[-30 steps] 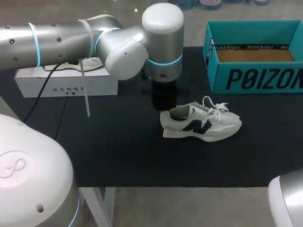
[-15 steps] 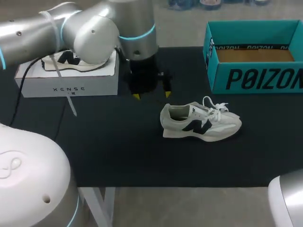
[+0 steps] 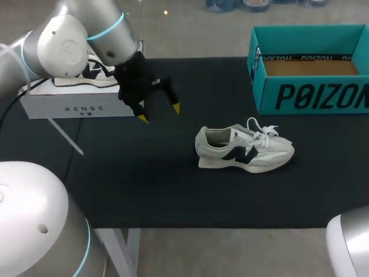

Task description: Take the shoe out of the shoebox, open the shoe tongue, remove and reinsert the insole, then place the shoe into the shoebox

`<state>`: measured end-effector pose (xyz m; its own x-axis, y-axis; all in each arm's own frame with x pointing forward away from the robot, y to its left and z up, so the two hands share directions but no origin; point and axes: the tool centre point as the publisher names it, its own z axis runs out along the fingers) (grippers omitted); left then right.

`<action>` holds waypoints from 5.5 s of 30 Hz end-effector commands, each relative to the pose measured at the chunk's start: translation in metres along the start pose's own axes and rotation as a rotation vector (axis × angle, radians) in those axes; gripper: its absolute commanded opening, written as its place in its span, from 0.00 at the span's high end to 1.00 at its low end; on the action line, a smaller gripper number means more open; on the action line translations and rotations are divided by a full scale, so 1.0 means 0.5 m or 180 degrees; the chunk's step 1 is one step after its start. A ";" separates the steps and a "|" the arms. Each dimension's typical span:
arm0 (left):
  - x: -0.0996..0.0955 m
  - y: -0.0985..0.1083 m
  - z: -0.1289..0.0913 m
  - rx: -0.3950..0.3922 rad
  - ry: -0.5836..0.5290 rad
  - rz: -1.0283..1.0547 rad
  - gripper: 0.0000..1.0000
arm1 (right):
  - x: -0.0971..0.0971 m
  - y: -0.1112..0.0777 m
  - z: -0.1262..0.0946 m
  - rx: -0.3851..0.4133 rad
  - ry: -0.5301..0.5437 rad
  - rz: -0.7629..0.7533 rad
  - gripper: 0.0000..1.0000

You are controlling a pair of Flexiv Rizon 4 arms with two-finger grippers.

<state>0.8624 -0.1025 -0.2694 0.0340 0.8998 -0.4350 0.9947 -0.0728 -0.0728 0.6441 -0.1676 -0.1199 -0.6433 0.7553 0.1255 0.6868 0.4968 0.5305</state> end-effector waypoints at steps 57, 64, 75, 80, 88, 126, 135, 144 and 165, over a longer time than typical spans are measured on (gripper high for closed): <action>-0.008 -0.170 0.102 0.1420 -0.2074 -0.2880 0.00 | -0.004 0.007 -0.001 0.0024 0.0011 0.0004 0.00; -0.008 -0.170 0.102 0.1420 -0.2074 -0.2880 0.00 | -0.004 0.007 -0.001 0.0024 0.0011 0.0004 0.00; 0.011 -0.140 0.142 0.1450 -0.2108 -0.3323 0.00 | -0.004 0.007 -0.001 0.0024 0.0011 0.0004 0.00; 0.024 -0.119 0.177 0.1423 -0.2256 -0.3768 0.00 | -0.004 0.007 -0.001 0.0024 0.0011 0.0004 0.00; 0.020 -0.098 0.229 0.1450 -0.2286 -0.3980 0.00 | -0.004 0.007 -0.001 0.0024 0.0011 0.0004 0.00; 0.003 0.050 0.380 0.1808 -0.1909 -0.4458 0.00 | -0.004 0.007 -0.001 0.0024 0.0011 0.0004 0.00; -0.011 0.049 0.396 0.1876 -0.1908 -0.4433 0.00 | -0.004 0.007 -0.001 0.0024 0.0011 0.0004 0.00; -0.029 0.046 0.382 0.1862 -0.1921 -0.4384 0.00 | -0.004 0.007 -0.001 0.0024 0.0011 0.0004 0.00; -0.059 0.024 0.388 0.1958 -0.1961 -0.4340 0.00 | -0.004 0.007 -0.001 0.0024 0.0011 0.0004 0.00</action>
<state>0.8542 -0.2079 -0.4285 -0.9889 0.1478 -0.0129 0.0580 0.3054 -0.9504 0.6441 -0.1676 -0.1198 -0.6433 0.7552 0.1255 0.6868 0.4969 0.5305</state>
